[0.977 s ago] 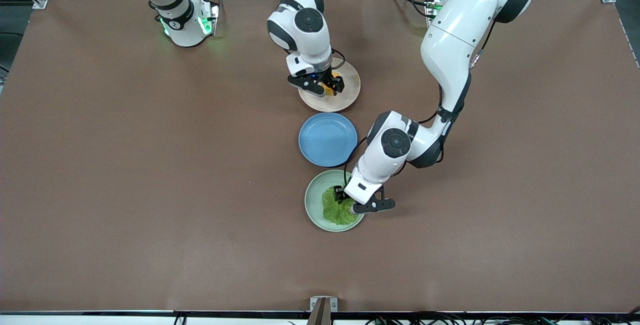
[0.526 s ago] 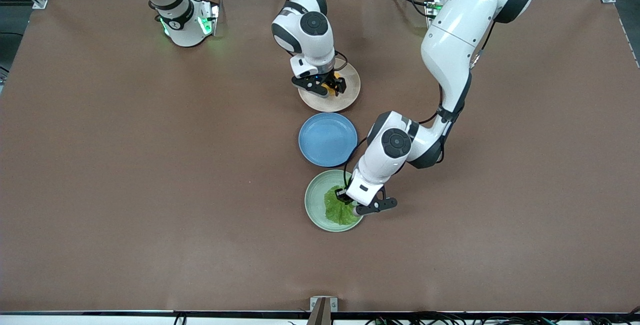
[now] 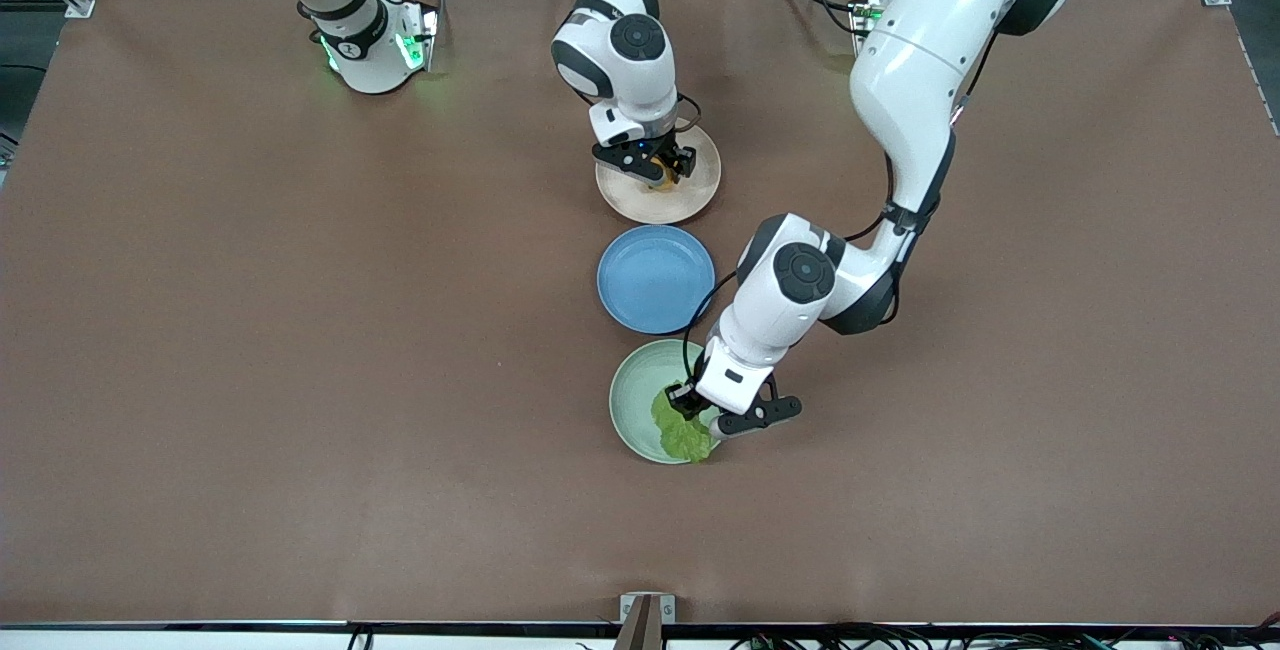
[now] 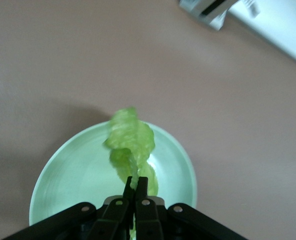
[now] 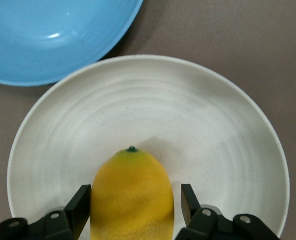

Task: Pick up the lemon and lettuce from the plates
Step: 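Lift the lettuce away with the left gripper while the right gripper carries the lemon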

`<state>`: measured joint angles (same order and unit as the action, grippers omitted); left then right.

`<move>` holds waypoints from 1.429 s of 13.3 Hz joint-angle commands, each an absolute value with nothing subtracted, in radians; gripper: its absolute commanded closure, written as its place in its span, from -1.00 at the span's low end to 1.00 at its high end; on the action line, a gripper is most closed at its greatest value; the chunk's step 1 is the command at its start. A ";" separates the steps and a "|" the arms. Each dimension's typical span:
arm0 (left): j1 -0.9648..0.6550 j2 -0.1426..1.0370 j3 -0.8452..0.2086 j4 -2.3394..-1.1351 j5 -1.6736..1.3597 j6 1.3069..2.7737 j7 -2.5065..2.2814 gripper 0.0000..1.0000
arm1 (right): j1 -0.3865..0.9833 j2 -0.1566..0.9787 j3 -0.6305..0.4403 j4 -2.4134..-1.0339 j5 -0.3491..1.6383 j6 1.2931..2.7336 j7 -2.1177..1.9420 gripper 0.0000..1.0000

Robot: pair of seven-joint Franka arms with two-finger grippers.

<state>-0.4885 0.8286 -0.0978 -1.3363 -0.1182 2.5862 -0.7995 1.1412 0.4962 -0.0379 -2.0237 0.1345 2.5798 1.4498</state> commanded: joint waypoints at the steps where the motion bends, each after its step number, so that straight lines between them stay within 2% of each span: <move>1: -0.427 0.671 -0.101 -1.439 -0.137 2.446 -0.798 1.00 | 1.157 0.502 -0.052 -2.016 0.123 2.576 1.477 0.54; 2: -0.398 0.622 -0.100 -1.477 -0.132 2.387 -0.793 1.00 | 1.151 0.499 -0.054 -2.016 0.123 2.571 1.477 0.91; 3: -0.370 0.573 -0.101 -1.533 -0.130 2.357 -0.770 1.00 | 1.138 0.486 -0.057 -2.016 0.123 2.568 1.471 1.00; 5: -0.318 0.465 -0.103 -1.696 -0.130 2.359 -0.675 1.00 | 1.074 0.427 -0.058 -2.016 0.123 2.525 1.442 0.99; 8: -0.255 0.355 -0.104 -1.889 -0.130 2.384 -0.609 1.00 | 0.913 0.300 -0.058 -2.023 0.123 2.335 1.216 1.00; 11: -0.198 0.315 -0.107 -2.070 -0.129 2.529 -0.502 0.99 | 0.694 0.203 -0.058 -2.069 0.123 2.261 0.895 1.00; 13: -0.169 0.293 -0.109 -2.159 -0.129 2.591 -0.419 0.99 | 0.550 0.193 -0.060 -2.097 0.123 2.263 0.670 0.99; 16: -0.108 0.281 -0.110 -2.236 -0.129 2.597 -0.247 0.99 | 0.302 0.210 -0.058 -2.109 0.117 2.298 0.271 0.99; 19: -0.074 0.261 -0.117 -2.296 -0.123 2.599 -0.128 0.99 | 0.180 0.261 -0.057 -2.111 0.118 2.342 0.077 0.98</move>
<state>-0.0944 0.3123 -0.1014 -2.2323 -0.1183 2.5857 -0.1975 0.2258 0.2419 -0.0855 -2.0952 0.1280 2.3085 0.1365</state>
